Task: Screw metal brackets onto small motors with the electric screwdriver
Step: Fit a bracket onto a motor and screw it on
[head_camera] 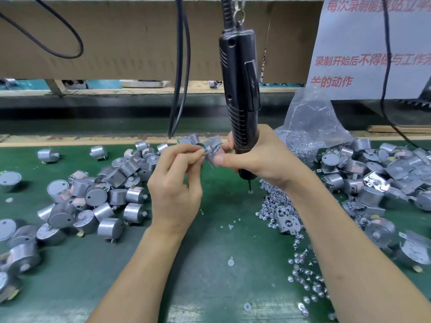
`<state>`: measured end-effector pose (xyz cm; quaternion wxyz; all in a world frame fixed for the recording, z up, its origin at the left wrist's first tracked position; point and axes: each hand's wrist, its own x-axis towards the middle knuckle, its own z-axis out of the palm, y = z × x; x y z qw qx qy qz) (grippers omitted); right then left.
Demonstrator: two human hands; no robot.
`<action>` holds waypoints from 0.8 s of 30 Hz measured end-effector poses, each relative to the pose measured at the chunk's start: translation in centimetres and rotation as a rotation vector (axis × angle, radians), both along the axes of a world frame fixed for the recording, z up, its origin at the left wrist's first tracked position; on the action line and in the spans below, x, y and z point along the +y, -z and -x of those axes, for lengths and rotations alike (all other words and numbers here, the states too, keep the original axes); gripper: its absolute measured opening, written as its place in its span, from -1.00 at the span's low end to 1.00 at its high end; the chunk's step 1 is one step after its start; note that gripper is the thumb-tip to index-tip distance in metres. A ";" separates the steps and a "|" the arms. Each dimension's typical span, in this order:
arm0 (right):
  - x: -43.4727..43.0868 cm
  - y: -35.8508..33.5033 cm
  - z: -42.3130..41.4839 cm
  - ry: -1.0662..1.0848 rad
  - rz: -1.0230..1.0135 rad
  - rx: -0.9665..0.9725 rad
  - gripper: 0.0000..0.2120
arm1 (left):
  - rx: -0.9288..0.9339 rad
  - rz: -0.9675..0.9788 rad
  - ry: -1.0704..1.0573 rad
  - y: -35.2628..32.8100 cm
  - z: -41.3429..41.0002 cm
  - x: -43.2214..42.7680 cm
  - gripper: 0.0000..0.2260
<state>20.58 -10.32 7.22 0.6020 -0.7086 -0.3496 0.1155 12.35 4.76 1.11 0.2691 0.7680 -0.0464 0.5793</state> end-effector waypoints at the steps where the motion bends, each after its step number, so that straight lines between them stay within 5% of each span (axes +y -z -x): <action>1: -0.2 0.0 -0.1 -0.002 0.004 0.002 -0.76 | 0.020 0.017 0.035 -0.1 0.0 0.0 -0.93; 8: -1.0 0.0 -0.7 -0.023 0.024 -0.006 -0.64 | 0.124 0.297 0.225 -0.2 -0.1 -0.7 -0.92; 13: -1.8 -0.6 -0.5 -0.104 0.067 0.025 -0.62 | 0.117 0.187 0.242 -0.6 0.1 -0.5 -0.92; 19: -1.2 -0.7 0.4 -0.122 0.053 -0.001 -0.70 | 0.112 0.299 0.125 -0.6 -0.3 -0.1 -0.92; 21: -1.1 -0.5 0.3 -0.086 0.014 -0.003 -0.70 | 0.233 0.166 0.024 0.1 -0.4 0.2 -0.94; 24: -1.2 -0.2 -0.2 0.017 -0.010 -0.022 -0.73 | 0.682 -0.050 -0.050 1.6 -0.9 0.0 -0.91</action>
